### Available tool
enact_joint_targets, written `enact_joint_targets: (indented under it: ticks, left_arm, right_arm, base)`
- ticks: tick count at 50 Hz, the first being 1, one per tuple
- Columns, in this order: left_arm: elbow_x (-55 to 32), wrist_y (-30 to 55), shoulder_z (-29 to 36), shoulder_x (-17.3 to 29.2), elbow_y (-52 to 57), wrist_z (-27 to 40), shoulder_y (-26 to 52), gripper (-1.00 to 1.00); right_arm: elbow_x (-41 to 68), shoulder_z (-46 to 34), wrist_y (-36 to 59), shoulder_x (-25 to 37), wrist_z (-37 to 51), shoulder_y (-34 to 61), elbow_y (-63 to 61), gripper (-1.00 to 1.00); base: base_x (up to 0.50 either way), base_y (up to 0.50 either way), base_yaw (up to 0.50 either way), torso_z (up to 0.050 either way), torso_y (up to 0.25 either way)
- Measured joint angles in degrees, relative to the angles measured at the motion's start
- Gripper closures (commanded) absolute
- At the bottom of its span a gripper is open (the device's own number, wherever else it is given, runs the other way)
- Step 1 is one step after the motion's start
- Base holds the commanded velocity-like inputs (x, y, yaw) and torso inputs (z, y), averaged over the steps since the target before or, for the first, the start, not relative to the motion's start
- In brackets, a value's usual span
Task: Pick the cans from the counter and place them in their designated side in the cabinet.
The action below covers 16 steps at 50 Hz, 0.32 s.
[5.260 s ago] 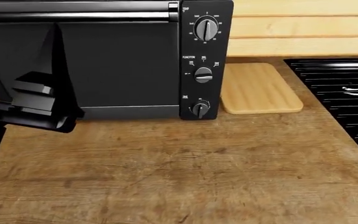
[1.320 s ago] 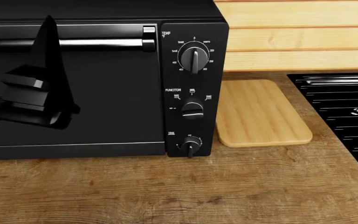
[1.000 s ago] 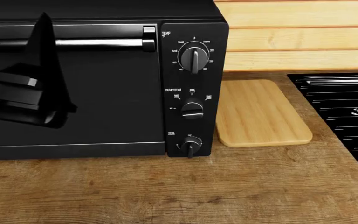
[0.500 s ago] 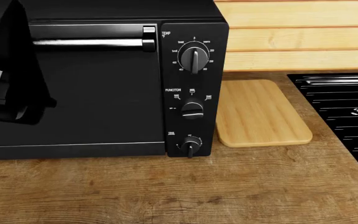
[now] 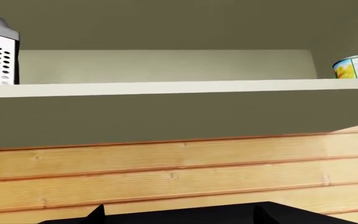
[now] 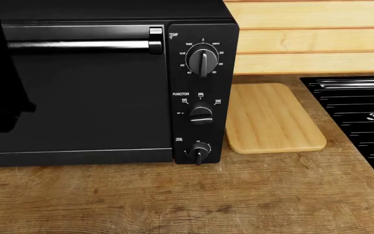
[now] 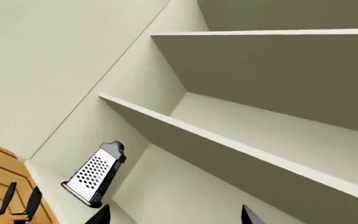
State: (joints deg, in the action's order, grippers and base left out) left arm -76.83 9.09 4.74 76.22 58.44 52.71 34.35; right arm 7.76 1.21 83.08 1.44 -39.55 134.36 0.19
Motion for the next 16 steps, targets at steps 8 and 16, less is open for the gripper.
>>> enact_joint_targets:
  ticks: [8, 16]
  left_arm:
    - [0.6, -1.2, -1.1, 0.8, 0.2, -0.1, -2.3, -1.00]
    - [1.5, -2.1, -1.7, 1.2, 0.5, -0.1, -4.2, -1.00]
  right_arm:
    - [14.8, 2.3, 3.8, 2.4, 8.9, -0.5, -5.9, -1.00]
    - [36.5, 5.8, 5.4, 6.0, 24.1, -1.2, -10.1, -1.00]
  base:
    - [0.00, 0.00, 0.00, 0.000, 0.000]
    - [0.00, 0.00, 0.00, 0.000, 0.000]
